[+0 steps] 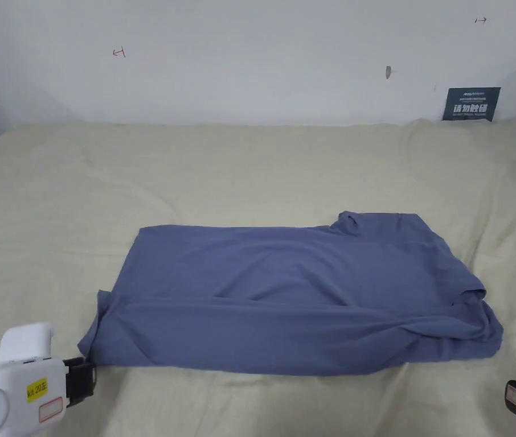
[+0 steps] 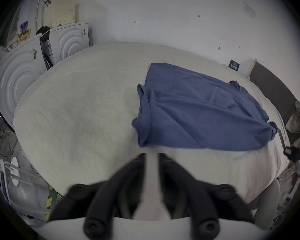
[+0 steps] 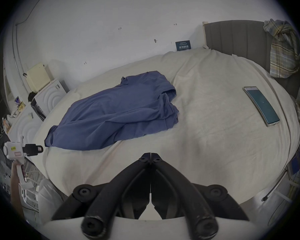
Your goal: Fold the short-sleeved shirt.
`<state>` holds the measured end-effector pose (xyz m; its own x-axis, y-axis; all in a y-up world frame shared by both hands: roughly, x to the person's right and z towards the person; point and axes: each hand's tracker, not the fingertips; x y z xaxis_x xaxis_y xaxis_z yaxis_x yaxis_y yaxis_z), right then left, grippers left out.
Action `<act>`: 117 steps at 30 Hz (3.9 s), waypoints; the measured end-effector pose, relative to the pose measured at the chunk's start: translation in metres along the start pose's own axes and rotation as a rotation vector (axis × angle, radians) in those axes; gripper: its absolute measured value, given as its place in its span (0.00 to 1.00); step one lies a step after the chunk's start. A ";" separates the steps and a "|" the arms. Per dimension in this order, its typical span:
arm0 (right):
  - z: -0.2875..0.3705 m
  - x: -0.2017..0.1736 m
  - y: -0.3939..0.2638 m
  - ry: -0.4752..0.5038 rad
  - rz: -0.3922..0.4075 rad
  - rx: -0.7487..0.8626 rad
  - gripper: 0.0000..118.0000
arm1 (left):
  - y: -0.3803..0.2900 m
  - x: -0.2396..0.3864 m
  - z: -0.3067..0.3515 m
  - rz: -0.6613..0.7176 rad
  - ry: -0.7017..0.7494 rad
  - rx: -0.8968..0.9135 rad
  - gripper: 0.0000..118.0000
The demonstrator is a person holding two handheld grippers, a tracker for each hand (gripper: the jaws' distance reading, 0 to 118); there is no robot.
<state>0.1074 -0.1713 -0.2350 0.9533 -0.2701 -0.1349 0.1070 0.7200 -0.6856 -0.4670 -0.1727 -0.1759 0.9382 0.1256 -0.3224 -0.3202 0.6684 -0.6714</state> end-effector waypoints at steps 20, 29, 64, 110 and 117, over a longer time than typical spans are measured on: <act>-0.033 0.016 0.015 -0.099 0.045 -0.036 0.00 | 0.033 0.035 -0.066 0.019 0.045 -0.048 0.08; -0.080 0.025 0.037 -0.118 0.102 -0.079 0.76 | 0.036 0.037 -0.056 -0.005 0.048 -0.058 0.08; -0.038 0.004 0.083 -0.025 0.172 -0.063 0.08 | 0.057 0.030 0.003 -0.091 0.061 -0.012 0.08; -0.097 -0.016 0.163 0.007 0.059 -0.073 0.00 | 0.126 0.052 -0.030 -0.076 -0.068 0.050 0.00; -0.148 -0.016 0.172 -0.006 0.083 -0.145 0.00 | 0.164 0.040 -0.106 -0.104 0.009 -0.055 0.83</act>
<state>0.0684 -0.1378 -0.4571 0.9589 -0.2093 -0.1916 -0.0137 0.6401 -0.7682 -0.4956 -0.1355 -0.3695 0.9655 0.0511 -0.2554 -0.2286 0.6362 -0.7369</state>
